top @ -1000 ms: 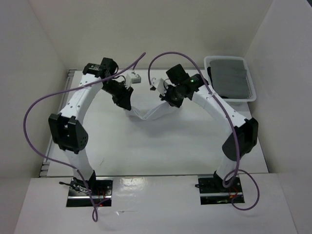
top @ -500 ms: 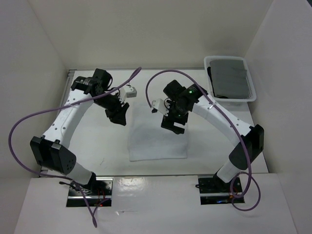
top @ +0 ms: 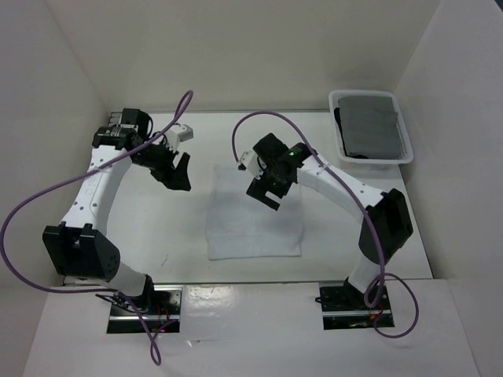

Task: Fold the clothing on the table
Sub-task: Flatten the skirt out

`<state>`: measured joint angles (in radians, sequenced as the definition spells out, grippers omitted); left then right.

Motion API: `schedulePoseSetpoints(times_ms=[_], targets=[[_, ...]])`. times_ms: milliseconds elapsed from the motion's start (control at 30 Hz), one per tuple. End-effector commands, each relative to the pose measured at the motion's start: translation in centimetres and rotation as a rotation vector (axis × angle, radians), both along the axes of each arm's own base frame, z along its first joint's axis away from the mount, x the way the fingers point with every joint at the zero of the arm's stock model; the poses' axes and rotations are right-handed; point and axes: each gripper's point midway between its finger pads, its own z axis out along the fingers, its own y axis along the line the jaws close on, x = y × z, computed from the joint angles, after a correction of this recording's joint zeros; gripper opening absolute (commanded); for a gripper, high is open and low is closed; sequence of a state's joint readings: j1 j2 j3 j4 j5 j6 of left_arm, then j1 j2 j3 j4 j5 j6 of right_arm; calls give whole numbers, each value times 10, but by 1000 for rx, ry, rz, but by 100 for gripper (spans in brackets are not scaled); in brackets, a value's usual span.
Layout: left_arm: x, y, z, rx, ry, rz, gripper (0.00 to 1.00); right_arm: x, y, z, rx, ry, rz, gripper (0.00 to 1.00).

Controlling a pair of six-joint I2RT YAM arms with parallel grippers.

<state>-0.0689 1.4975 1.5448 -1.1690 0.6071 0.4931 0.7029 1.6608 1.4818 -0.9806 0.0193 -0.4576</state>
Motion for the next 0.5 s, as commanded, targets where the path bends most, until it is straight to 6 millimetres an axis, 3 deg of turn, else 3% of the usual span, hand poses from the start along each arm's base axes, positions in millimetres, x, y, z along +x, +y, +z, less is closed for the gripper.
schedulePoseSetpoints(times_ms=[0, 167, 467], targets=[[20, 6, -1, -57, -5, 122, 83, 32, 25, -23, 57, -67, -121, 99], [41, 28, -13, -12, -29, 251, 99, 52, 46, -47, 81, -49, -161, 99], [57, 50, -28, 26, -31, 334, 99, 68, 62, -73, 87, -32, -196, 99]])
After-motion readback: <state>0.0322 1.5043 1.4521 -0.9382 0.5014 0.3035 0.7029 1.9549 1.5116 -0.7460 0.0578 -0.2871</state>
